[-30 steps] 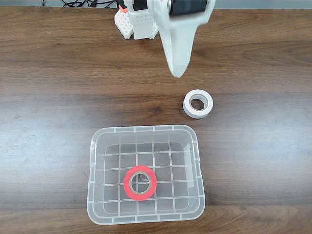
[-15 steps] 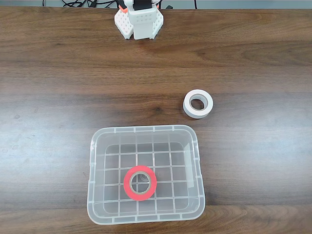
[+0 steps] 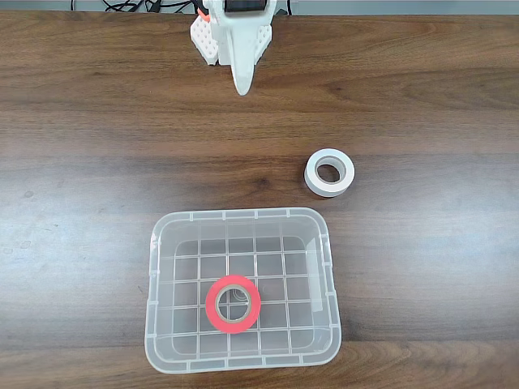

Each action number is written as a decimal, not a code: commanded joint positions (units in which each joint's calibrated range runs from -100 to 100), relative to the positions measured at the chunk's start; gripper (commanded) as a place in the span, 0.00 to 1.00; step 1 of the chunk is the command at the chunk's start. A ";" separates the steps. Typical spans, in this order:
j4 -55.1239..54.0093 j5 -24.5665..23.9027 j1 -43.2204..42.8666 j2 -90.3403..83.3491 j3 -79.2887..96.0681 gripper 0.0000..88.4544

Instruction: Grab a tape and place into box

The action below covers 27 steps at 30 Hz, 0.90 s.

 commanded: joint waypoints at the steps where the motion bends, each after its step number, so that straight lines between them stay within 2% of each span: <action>1: -5.59 -0.37 0.62 -8.95 14.92 0.01; 19: -5.41 -0.37 0.99 -37.51 47.42 0.01; 27: -5.93 -1.95 2.67 -38.56 51.10 0.01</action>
